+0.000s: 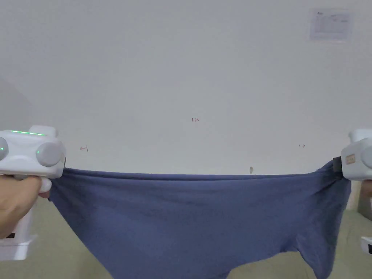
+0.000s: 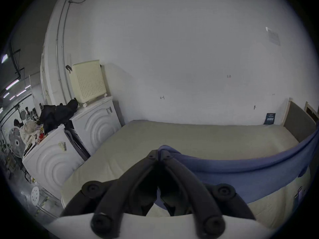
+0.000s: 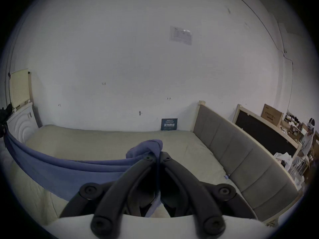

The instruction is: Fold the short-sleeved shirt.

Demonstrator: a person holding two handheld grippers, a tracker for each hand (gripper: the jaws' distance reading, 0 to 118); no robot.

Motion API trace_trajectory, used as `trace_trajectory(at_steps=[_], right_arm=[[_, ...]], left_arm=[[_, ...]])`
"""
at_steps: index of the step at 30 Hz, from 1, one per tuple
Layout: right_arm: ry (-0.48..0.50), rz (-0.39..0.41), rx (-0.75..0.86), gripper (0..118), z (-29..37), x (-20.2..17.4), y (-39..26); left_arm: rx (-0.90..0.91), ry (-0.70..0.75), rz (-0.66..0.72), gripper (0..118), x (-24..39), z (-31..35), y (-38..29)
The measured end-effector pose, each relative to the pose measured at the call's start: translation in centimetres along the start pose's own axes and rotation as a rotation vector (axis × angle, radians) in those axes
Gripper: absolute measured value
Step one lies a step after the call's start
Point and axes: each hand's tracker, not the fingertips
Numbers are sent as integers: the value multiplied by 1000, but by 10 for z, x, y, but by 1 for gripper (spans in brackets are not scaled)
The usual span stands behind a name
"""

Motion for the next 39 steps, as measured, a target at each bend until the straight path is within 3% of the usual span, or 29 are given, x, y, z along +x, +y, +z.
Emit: trace_trajectory(at_steps=[5,9,15,23,30,35,37,38,39], right_arm=[[-13,75,-92,3,-32,-12,-66],[5,31,-170,3,-26,-5,-130],[47,2,-273,3,22,21,-228],[86,-3,-332,3,135,55,-341],[77,-100,-381,3,194,82,-395],[85,-109,-405,3,196,80,-414],[88,-104,-409,10,194,77,-416],[84,-104,-403,27,194,75,-416],[81,-111,-398,64,195,74,-415]], left_arm=[[-83,-34,-6,1,7,-29,-54],[-156,-63,-34,1,5,-32,-111],[-256,-102,-50,1,-17,4,-210],[-366,-155,-61,1,-65,93,-336],[-420,-194,10,1,-97,136,-382],[-441,-215,21,1,-101,136,-398],[-439,-253,41,13,-102,134,-401],[-428,-269,49,39,-104,133,-402],[-410,-299,65,91,-106,133,-402]])
